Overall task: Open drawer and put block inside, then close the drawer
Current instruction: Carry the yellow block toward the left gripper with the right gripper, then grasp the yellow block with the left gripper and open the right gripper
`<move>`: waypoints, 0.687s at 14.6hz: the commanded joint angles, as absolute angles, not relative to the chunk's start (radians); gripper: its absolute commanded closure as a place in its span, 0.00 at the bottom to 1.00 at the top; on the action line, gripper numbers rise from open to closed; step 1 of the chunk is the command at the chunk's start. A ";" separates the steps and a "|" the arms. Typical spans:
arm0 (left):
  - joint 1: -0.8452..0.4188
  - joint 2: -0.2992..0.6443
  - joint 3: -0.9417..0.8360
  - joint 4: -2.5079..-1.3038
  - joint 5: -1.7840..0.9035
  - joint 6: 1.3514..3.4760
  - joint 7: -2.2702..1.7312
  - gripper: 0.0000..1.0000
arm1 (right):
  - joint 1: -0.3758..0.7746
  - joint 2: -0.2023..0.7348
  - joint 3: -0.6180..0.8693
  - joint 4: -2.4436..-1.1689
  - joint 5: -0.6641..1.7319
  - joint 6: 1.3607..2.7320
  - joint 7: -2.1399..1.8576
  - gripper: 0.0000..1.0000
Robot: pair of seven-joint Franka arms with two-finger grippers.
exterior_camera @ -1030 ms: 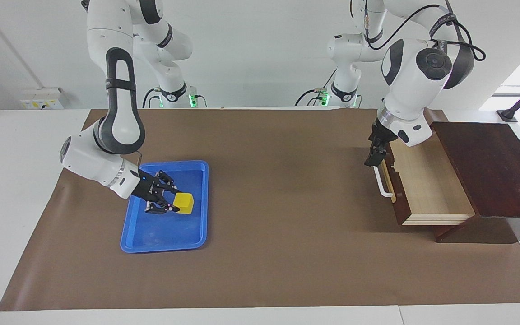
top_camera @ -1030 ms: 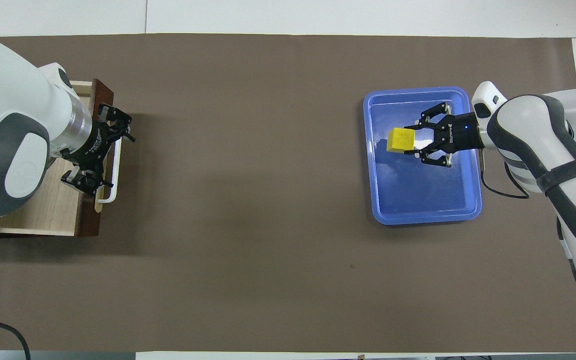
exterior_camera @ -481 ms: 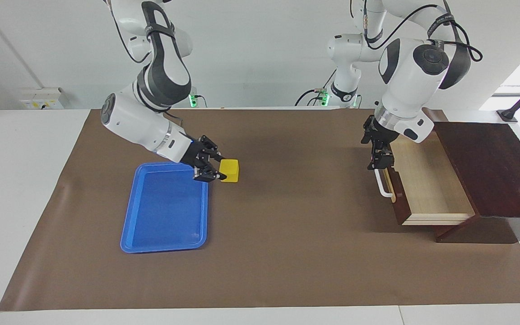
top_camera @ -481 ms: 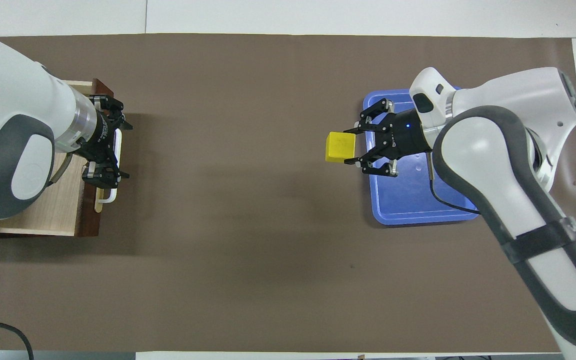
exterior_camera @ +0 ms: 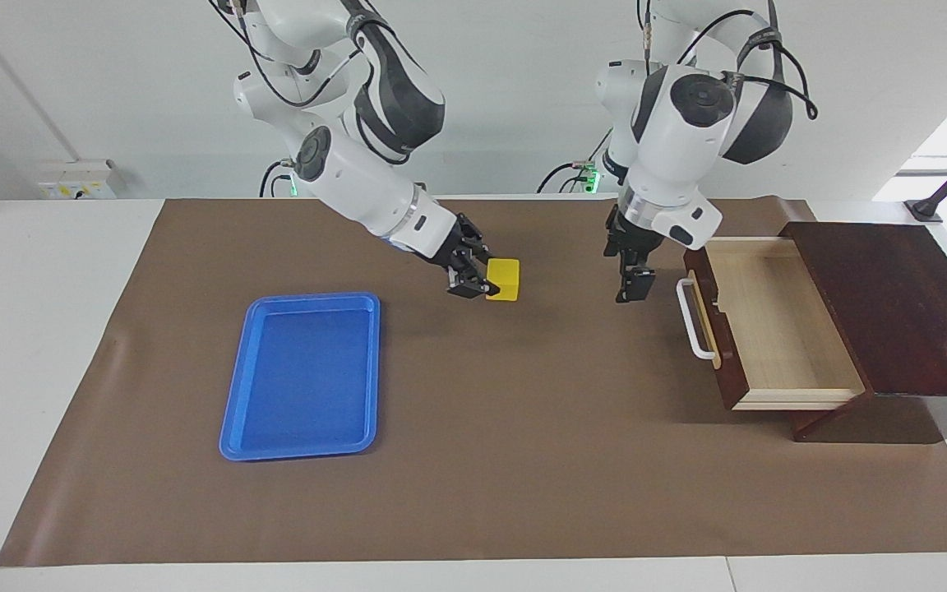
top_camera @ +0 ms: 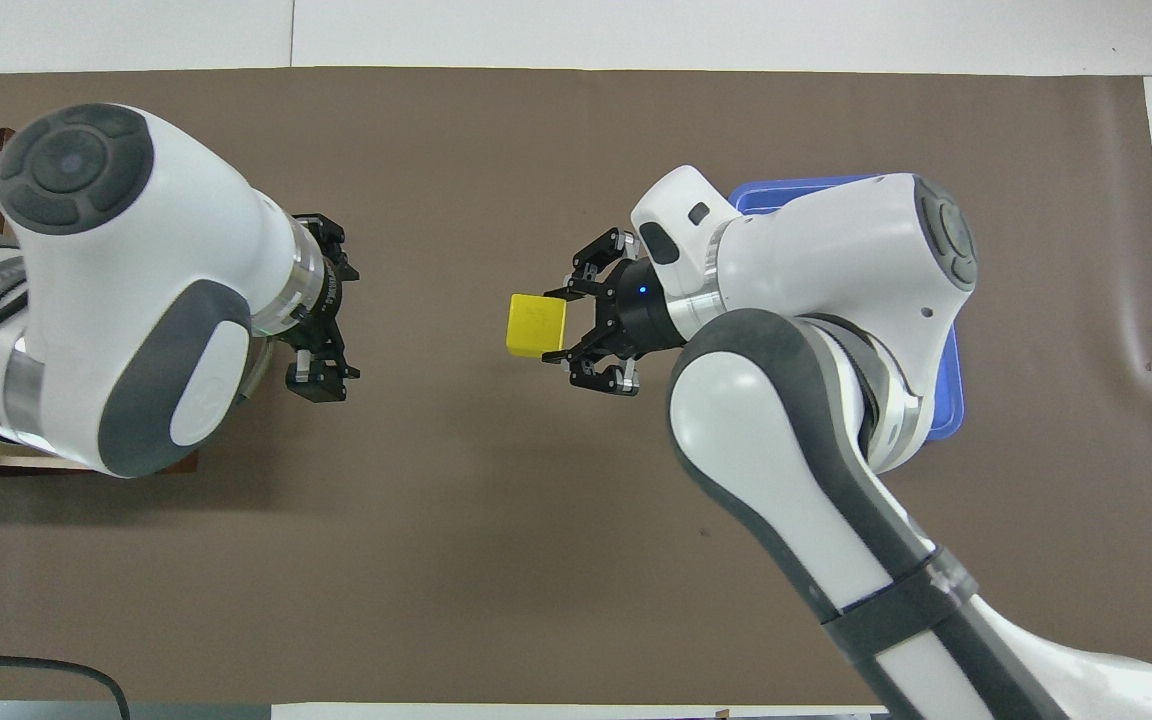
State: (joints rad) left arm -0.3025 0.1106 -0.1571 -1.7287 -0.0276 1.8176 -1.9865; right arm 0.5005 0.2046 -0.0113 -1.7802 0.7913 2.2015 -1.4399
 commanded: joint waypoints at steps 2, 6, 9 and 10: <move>-0.385 0.141 -0.143 -1.723 -0.064 1.861 -2.056 0.00 | 0.567 0.221 -0.015 -1.764 0.750 2.272 -1.382 1.00; -0.399 0.144 -0.143 -1.724 -0.072 1.893 -2.071 0.00 | 0.574 0.221 -0.015 -1.770 0.741 2.276 -1.379 1.00; -0.422 0.144 -0.143 -1.727 -0.072 1.910 -2.071 0.00 | 0.574 0.221 -0.015 -1.770 0.741 2.276 -1.373 1.00; -0.425 0.144 -0.143 -1.727 -0.071 1.911 -2.071 0.00 | 0.574 0.221 -0.015 -1.770 0.741 2.276 -1.373 1.00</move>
